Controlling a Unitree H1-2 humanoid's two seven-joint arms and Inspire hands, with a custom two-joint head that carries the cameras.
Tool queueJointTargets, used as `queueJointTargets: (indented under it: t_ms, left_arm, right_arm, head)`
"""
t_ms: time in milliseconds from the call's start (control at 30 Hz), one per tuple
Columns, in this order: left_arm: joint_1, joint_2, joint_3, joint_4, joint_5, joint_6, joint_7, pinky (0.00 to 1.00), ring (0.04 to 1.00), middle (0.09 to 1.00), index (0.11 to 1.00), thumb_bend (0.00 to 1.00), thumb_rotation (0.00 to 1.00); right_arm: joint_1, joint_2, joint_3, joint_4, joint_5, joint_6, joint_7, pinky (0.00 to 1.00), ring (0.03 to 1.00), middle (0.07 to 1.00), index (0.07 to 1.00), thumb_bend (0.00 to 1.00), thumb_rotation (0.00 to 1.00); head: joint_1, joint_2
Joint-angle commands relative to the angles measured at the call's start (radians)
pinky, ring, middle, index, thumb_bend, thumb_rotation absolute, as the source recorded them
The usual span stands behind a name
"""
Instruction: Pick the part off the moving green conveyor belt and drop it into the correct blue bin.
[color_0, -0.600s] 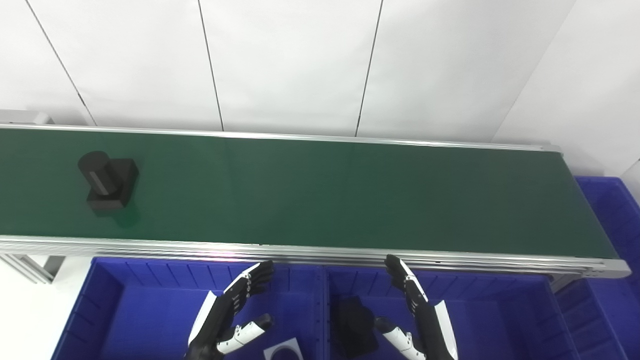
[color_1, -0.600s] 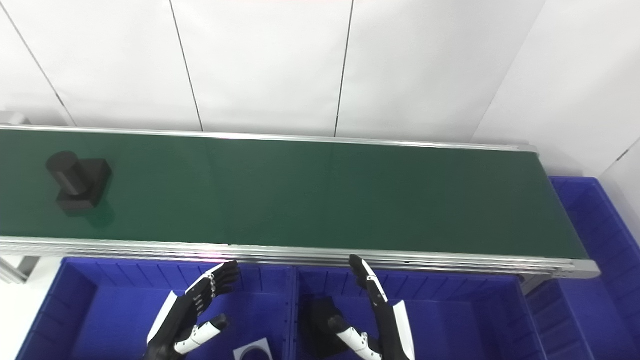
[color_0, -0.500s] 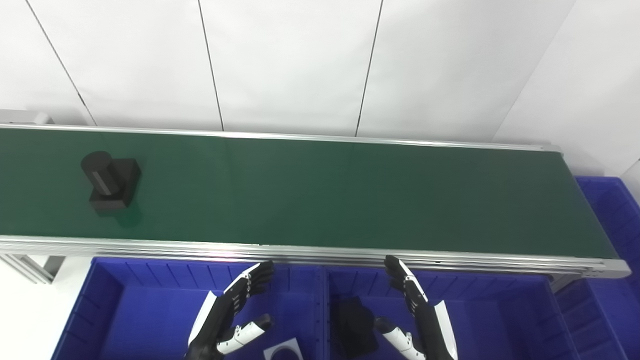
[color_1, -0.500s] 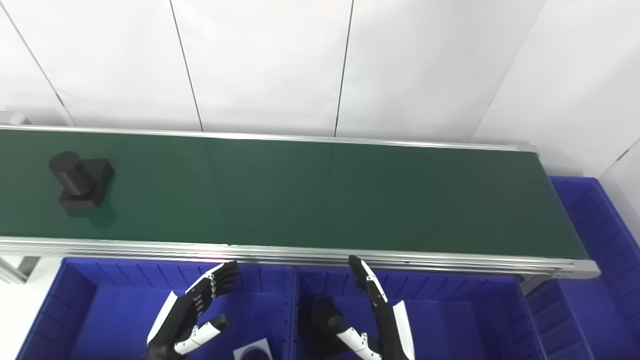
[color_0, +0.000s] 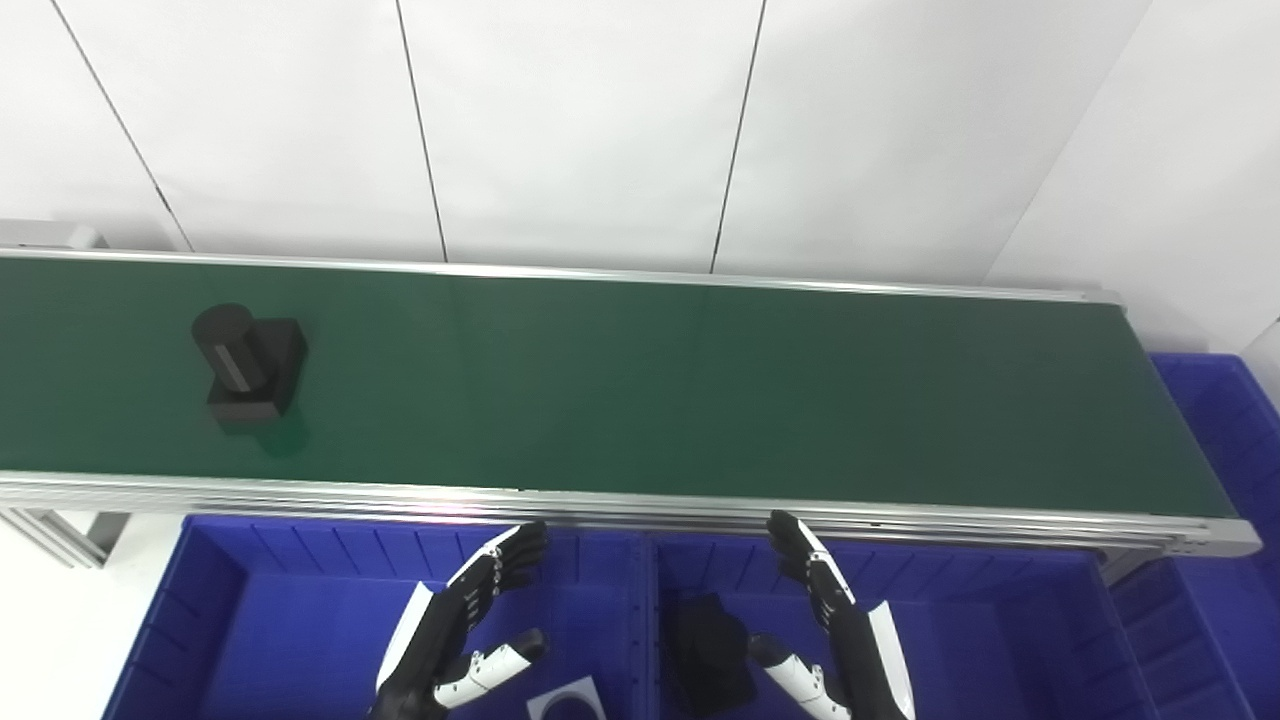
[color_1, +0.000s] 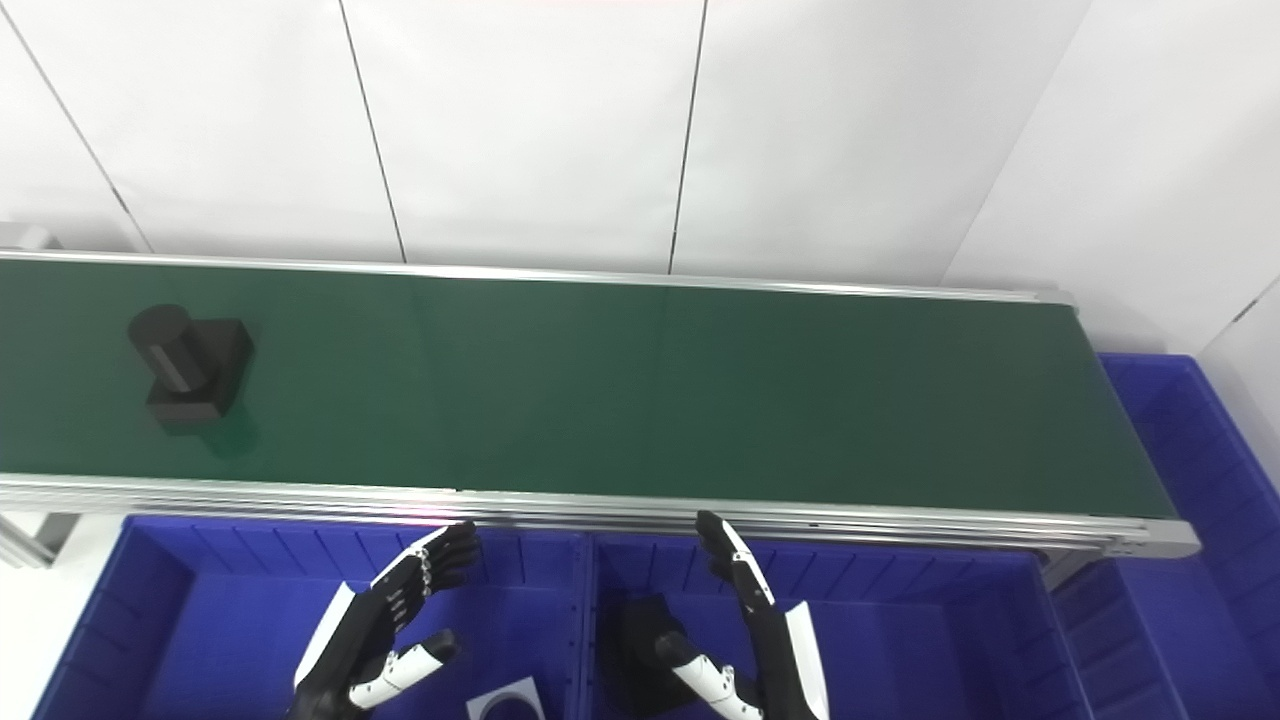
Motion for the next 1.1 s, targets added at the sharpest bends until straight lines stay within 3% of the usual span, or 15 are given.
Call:
queueJointTargets:
  t_ms: [0,100,167,300,533,700,1067]
  left_arm:
    - [-0.018,0.005,-0.002,-0.023,0.000,-0.036,0.003,0.81,0.837,0.847,0.838,0.73,0.69]
    - [-0.019,0.003,-0.010,-0.016,0.005,-0.036,0.007,0.81,0.841,0.849,0.840,0.73,0.69]
    - [-0.022,0.001,-0.028,-0.008,0.018,-0.036,0.023,0.80,0.835,0.842,0.834,0.72,0.68]
    - [-0.025,-0.011,-0.055,0.011,0.023,-0.036,0.036,0.80,0.840,0.847,0.839,0.74,0.67]
    - [-0.040,-0.013,-0.124,0.044,0.080,-0.036,0.146,0.80,0.837,0.843,0.841,0.78,0.68]
    - [-0.059,0.002,-0.173,0.066,0.106,-0.036,0.204,0.82,0.846,0.849,0.852,0.80,0.72]
    - [-0.117,0.021,-0.276,0.135,0.114,-0.036,0.361,0.79,0.825,0.830,0.829,0.80,0.67]
  right_arm:
    - [-0.006,0.007,-0.002,-0.018,0.000,-0.050,-0.005,0.84,0.881,0.889,0.898,0.75,0.79]
    - [-0.004,-0.002,-0.004,-0.014,0.005,-0.049,0.004,0.84,0.883,0.893,0.905,0.75,0.80]
    - [0.003,-0.016,-0.010,-0.015,0.023,-0.043,0.024,0.86,0.893,0.902,0.919,0.77,0.83]
    - [0.003,-0.039,-0.013,-0.010,0.080,-0.051,0.037,0.86,0.900,0.910,0.928,0.76,0.83]
    - [-0.003,-0.071,0.000,-0.016,0.116,-0.052,0.025,0.82,0.874,0.896,0.914,0.65,0.79]
    - [-0.004,-0.074,-0.006,-0.008,0.122,-0.052,0.016,0.84,0.871,0.885,0.900,0.65,0.78]
    - [-0.035,-0.094,0.024,0.023,0.103,-0.052,-0.078,0.78,0.830,0.857,0.861,0.66,0.78]
  head:
    - [0.017,-0.004]
    - [0.066,-0.019]
    - [0.160,-0.046]
    - [0.258,-0.084]
    - [0.297,-0.124]
    - [0.300,-0.156]
    - [0.315,-0.226]
